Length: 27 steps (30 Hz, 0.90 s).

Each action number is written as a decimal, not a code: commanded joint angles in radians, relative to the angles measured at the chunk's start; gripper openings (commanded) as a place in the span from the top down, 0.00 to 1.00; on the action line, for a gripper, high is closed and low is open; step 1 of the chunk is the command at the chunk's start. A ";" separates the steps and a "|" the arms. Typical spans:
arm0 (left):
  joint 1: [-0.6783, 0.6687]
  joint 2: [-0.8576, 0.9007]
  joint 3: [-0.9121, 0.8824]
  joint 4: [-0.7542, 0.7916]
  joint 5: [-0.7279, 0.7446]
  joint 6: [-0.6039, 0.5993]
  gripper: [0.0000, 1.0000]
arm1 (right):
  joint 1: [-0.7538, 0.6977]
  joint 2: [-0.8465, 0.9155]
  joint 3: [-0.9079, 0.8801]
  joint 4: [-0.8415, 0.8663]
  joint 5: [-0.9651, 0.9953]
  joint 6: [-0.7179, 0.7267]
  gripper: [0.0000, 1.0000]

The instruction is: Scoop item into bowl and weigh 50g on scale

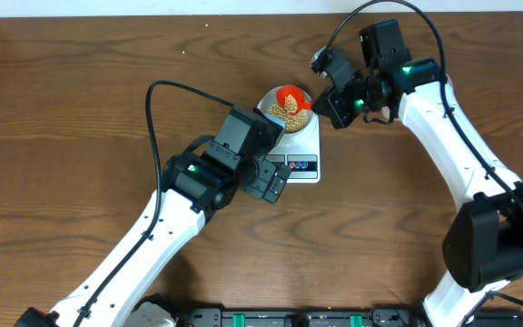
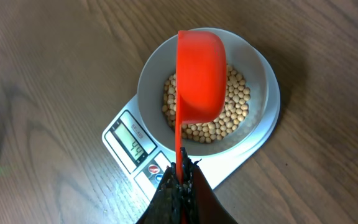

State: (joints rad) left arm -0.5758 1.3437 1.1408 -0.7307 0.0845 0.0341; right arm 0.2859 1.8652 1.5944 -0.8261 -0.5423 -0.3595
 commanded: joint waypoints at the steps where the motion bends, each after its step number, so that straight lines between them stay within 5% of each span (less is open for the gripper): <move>1: 0.006 0.002 -0.004 -0.002 0.010 0.014 0.01 | 0.001 -0.021 0.023 -0.005 -0.017 -0.050 0.99; 27: 0.006 0.002 -0.004 -0.002 0.010 0.014 0.01 | 0.003 -0.021 0.023 -0.021 -0.018 -0.106 0.99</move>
State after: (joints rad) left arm -0.5758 1.3437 1.1408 -0.7307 0.0845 0.0345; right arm 0.2859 1.8652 1.5944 -0.8455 -0.5426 -0.4538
